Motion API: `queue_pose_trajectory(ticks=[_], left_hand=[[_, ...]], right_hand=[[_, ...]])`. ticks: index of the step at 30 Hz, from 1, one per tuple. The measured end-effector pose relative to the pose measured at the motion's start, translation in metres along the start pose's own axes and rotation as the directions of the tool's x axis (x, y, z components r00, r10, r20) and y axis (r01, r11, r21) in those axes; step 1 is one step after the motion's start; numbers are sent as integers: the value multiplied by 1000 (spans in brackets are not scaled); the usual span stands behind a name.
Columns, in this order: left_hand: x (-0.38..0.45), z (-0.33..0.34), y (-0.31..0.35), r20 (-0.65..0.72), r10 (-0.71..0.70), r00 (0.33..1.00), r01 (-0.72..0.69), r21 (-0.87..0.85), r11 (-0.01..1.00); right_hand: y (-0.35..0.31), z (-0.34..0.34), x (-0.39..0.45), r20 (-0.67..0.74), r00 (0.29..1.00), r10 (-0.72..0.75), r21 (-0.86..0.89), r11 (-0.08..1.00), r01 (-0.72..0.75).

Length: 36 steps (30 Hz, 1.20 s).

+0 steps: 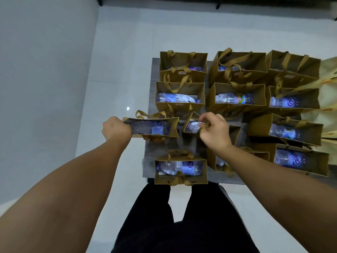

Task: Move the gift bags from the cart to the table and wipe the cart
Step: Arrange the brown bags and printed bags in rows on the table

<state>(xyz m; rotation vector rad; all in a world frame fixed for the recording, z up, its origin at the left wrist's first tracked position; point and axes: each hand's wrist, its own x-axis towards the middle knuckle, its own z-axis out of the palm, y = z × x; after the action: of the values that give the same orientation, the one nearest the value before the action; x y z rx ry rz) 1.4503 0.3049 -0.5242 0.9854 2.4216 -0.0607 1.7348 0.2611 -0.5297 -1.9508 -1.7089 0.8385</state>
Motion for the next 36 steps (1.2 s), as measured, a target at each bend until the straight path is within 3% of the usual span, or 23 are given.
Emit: queue_pose_trajectory(ticks=[7, 14, 20, 25, 29, 33, 36], left_hand=[[19, -29, -32, -41, -52, 998, 51, -13, 999], [36, -55, -59, -88, -114, 990, 112, -29, 993], [44, -76, -65, -141, -96, 985, 88, -59, 994], [46, -99, -59, -168, -35, 985, 22, -81, 996], [38, -123, -43, -202, 33, 979, -47, -63, 997], [27, -162, -15, -266, 122, 956, -134, -27, 991], [12, -196, 11, -324, 192, 926, -219, -51, 974]], right_hand=[[-48, 41, -6, 140, 987, -75, 74, 995, 65], [-88, 64, -4, 112, 989, -92, 37, 995, 89], [-103, 76, -5, 192, 981, 14, 14, 1000, -17], [-113, 67, -9, 306, 952, 24, -56, 998, -8], [-119, 57, -3, 413, 910, 38, -243, 967, 69], [-123, 40, 7, 315, 949, 24, -226, 973, 50], [-139, 25, 19, 249, 967, 58, -78, 996, -39]])
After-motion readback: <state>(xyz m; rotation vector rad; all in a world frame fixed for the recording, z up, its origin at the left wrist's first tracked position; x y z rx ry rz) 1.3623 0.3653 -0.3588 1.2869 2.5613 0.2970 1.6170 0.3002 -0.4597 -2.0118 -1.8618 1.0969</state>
